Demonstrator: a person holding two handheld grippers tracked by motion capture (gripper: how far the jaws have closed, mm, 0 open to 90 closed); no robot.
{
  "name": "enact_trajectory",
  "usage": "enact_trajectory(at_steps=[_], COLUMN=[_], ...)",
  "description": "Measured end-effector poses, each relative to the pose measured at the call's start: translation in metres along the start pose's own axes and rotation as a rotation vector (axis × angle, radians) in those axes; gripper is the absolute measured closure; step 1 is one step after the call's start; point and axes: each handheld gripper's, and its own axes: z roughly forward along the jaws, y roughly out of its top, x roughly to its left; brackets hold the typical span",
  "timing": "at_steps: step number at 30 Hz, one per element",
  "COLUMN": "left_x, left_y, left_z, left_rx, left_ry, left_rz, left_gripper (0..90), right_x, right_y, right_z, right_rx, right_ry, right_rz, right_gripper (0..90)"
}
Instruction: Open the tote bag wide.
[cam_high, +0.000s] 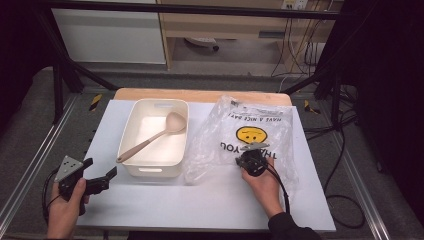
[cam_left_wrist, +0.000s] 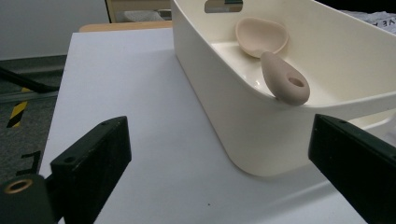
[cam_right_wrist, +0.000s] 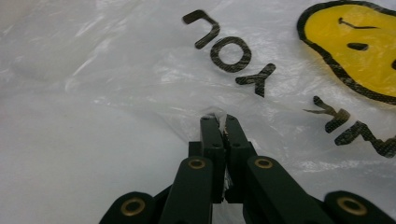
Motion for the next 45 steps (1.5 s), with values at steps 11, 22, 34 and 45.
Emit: enact_trajectory(at_steps=[11, 22, 34, 45], left_x=[0.000, -0.001, -0.001, -0.001], left_y=[0.000, 0.000, -0.001, -0.001], left_z=[0.000, 0.000, 0.001, 0.001], left_rx=[-0.004, -0.001, 0.007, 0.009], left_ry=[0.006, 0.008, 0.007, 0.004], left_rz=[-0.001, 0.001, 0.003, 0.006], left_gripper=[5.5, 5.5, 5.5, 5.5], right_x=[0.019, -0.012, -0.029, -0.014], right_y=[0.003, 0.015, -0.009, -0.005], right_z=[-0.025, -0.055, -0.037, -0.035], right_rx=[-0.014, -0.082, 0.001, 0.009], right_ry=[0.104, 0.045, 0.085, 0.106], right_rz=[-0.031, -0.046, -0.080, -0.126], right_gripper=[53.2, 19.9, 11.0, 10.1])
